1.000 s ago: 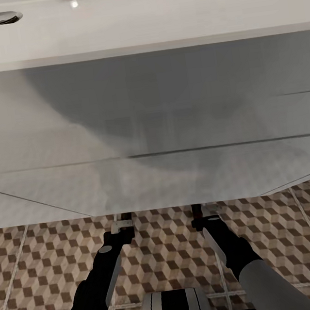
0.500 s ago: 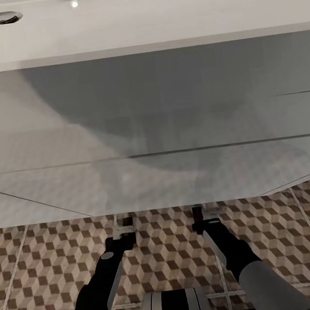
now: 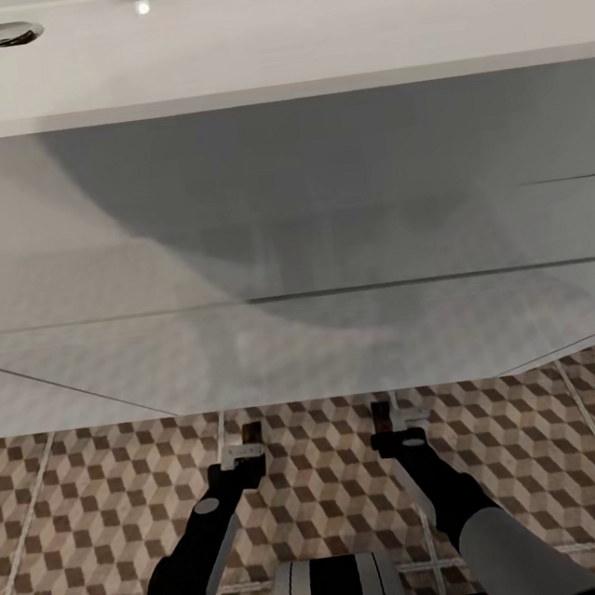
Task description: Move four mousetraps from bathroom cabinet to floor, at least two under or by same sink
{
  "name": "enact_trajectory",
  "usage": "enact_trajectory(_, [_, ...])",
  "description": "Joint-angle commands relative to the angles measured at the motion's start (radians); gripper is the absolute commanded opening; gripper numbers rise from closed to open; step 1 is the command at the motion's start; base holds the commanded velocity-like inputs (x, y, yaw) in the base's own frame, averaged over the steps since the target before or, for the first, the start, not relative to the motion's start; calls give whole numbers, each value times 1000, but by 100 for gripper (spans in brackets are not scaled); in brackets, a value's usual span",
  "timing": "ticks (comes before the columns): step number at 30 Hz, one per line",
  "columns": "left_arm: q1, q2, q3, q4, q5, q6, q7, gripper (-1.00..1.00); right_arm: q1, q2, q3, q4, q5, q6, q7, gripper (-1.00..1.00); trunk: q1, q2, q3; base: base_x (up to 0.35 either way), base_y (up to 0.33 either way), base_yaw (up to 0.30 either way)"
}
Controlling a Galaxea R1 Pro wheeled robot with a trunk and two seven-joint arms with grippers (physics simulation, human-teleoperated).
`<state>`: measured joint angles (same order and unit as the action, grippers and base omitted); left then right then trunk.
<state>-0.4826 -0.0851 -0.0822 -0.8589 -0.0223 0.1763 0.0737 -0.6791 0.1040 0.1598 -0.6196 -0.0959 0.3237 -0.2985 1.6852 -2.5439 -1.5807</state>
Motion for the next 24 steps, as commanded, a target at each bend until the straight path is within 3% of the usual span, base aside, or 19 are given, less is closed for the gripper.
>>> enact_trajectory(1, [-2, 1, -3, 6, -4, 0, 7, -100, 0, -1, 6, 1, -13, -3, -10, -100, 0, 0, -1, 0, 0, 0])
enact_trajectory(10, [-56, 2, -2, 78, -8, -76, 3, -100, 0, 1, 6, 13, -12, -53, -10, -100, 0, 0, -1, 0, 0, 0])
enact_trajectory(24, [-69, 0, -2, 75, -14, -81, 13, -100, 0, 3, 7, 12, 21, -72, -10, -100, 0, 0, -1, 0, 0, 0])
